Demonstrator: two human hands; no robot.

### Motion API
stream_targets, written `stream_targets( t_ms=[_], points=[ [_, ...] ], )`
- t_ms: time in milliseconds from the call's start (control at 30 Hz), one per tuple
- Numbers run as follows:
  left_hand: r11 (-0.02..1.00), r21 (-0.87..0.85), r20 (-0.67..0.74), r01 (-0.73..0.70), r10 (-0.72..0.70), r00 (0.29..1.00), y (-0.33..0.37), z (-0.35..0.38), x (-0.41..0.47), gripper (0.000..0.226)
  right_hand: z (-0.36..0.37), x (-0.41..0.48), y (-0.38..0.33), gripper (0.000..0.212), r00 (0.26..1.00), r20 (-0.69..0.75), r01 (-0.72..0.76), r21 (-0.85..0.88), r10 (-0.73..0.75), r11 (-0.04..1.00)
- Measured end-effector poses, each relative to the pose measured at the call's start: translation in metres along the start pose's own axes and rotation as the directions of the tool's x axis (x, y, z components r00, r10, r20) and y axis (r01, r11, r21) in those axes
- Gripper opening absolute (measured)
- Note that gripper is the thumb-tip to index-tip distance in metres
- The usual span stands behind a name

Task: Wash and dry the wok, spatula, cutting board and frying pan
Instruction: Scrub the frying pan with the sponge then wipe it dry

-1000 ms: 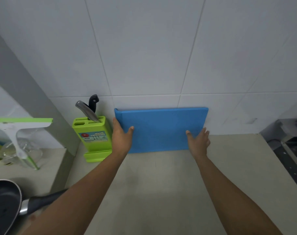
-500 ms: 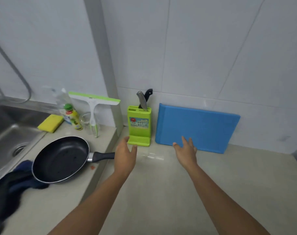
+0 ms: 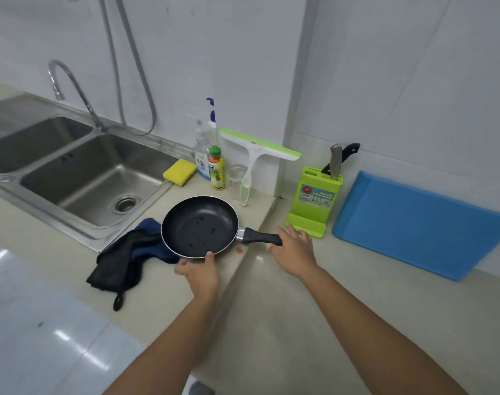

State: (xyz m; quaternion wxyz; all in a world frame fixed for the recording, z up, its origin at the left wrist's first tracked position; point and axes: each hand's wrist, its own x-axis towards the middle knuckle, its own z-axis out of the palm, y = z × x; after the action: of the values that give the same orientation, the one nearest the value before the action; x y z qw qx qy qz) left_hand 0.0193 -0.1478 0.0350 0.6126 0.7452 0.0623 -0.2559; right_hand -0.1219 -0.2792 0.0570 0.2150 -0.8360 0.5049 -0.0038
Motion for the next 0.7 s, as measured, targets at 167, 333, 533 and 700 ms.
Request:
stream_targets(
  t_ms=[167,333,533,700],
  points=[
    [0.990,-0.028,0.080,0.136,-0.134,0.988,0.012,-0.024,0.046,0.076,0.023,0.016,-0.032,0.062,0.999,0.020,-0.030,-0.146,0.033,0.989],
    [0.989,0.137,0.197,0.047,-0.074,0.978,0.005,-0.035,0.079,0.052,0.037,0.009,-0.041,0.049,0.993,-0.089,-0.099,-0.218,0.081,0.971],
    [0.963,0.220,0.236,-0.157,0.104,0.966,0.031,-0.046,0.087,0.039,0.045,-0.018,-0.039,0.035,0.997,-0.054,-0.063,-0.009,0.062,0.998],
    [0.950,0.227,0.274,-0.215,0.149,0.950,0.059,-0.055,0.106,0.037,0.038,-0.033,-0.060,0.034,0.994,-0.101,-0.016,0.190,0.036,0.982]
  ],
)
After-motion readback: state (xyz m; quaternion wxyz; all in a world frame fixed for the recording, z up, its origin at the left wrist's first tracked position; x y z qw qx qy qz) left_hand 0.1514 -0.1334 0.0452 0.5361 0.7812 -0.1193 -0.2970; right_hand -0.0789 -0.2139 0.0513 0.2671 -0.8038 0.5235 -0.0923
